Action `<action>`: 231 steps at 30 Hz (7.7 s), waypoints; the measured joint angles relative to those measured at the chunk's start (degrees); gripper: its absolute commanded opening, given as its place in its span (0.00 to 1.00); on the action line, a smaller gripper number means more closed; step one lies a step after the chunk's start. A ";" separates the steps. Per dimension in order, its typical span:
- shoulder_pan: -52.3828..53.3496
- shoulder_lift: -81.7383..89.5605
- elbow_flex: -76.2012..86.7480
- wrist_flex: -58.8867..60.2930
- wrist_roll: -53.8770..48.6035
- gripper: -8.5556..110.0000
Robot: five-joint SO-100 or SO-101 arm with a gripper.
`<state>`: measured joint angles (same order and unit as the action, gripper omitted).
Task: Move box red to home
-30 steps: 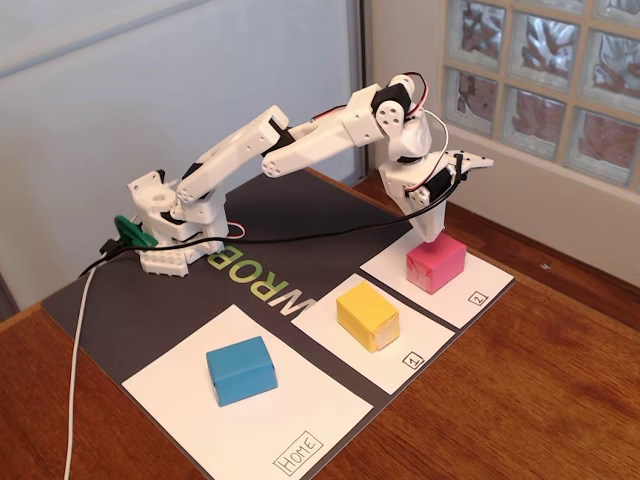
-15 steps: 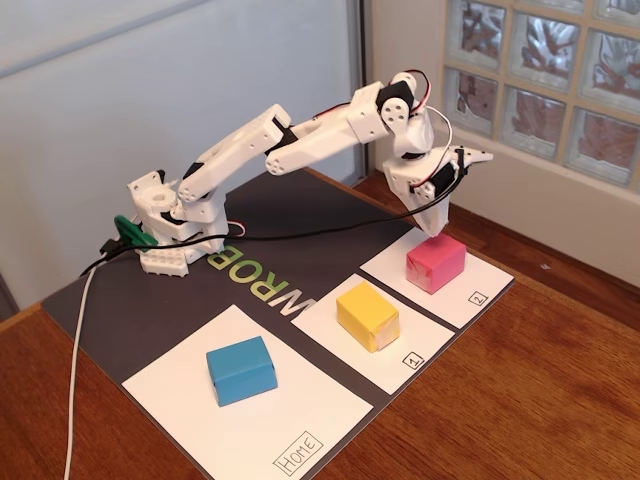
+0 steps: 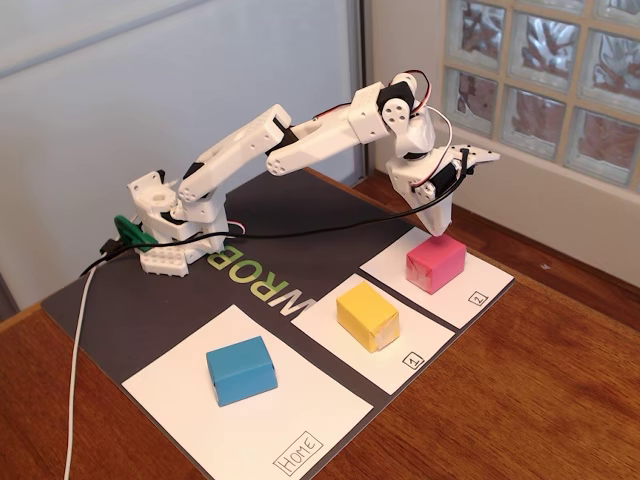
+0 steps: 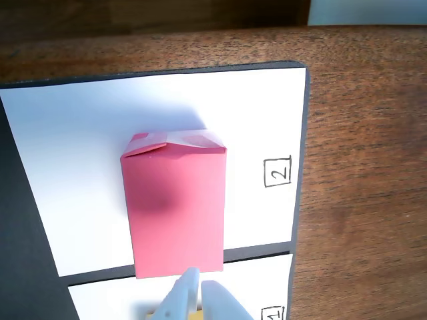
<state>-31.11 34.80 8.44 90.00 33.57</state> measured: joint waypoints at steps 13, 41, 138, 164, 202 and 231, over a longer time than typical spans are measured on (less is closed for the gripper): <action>0.00 0.00 0.00 1.93 2.46 0.31; -3.08 0.00 0.00 6.68 3.69 0.50; -2.55 -12.66 -2.72 11.16 6.15 0.48; -3.16 -13.10 -2.72 4.04 7.38 0.31; -3.16 -12.66 -3.08 3.08 6.86 0.07; 1.58 4.83 -3.08 9.84 5.19 0.07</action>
<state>-29.53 39.64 5.36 99.84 38.76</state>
